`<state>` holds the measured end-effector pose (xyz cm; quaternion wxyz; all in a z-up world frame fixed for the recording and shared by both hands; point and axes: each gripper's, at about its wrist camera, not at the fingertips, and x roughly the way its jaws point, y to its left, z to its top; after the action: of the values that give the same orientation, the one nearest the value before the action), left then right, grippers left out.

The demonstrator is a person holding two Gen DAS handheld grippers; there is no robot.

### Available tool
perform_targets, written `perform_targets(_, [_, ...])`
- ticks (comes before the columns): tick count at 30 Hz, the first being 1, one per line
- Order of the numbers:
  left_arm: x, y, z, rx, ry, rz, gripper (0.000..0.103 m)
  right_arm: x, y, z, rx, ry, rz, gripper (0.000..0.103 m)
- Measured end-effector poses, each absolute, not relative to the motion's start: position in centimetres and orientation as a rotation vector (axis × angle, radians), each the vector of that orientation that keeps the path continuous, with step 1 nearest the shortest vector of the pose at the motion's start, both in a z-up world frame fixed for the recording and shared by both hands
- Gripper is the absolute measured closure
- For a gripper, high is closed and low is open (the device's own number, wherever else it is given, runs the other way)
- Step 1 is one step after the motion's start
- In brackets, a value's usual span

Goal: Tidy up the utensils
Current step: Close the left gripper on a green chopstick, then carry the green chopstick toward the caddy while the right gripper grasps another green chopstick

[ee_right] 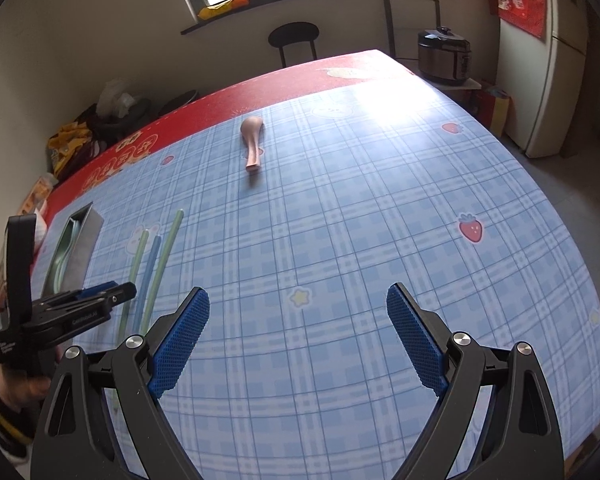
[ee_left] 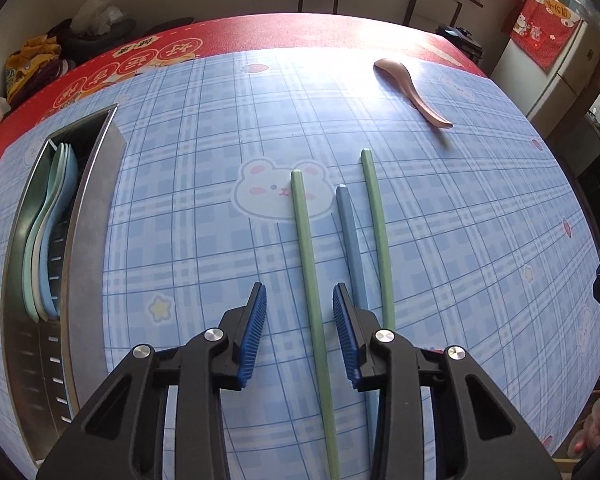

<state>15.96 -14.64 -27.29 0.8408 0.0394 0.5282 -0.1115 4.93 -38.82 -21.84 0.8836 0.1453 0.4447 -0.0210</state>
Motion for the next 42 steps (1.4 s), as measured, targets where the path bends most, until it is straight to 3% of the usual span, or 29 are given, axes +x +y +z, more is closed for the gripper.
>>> perform_targets(21, [15.0,-15.0,-27.5,0.124,1.062,-0.214,0.07,4.5,-38.3,-22.7,0.329,0.952,-0.049,0.016])
perform_targets(25, [14.9,-14.9,-27.4,0.126,1.067,-0.224,0.081,4.3,-38.3,-22.6,0.331,0.951,-0.048,0.016])
perform_targets(28, [14.7,-14.4,-27.3,0.105,1.085,-0.23,0.096,4.4,-38.2,-22.7,0.33,0.957,-0.053,0.016])
perform_targets(42, [10.7,-9.6,-23.6,-0.025,1.044,-0.217,0.097,5.7,-34.4,-23.1,0.317,0.973,0.034,0.016])
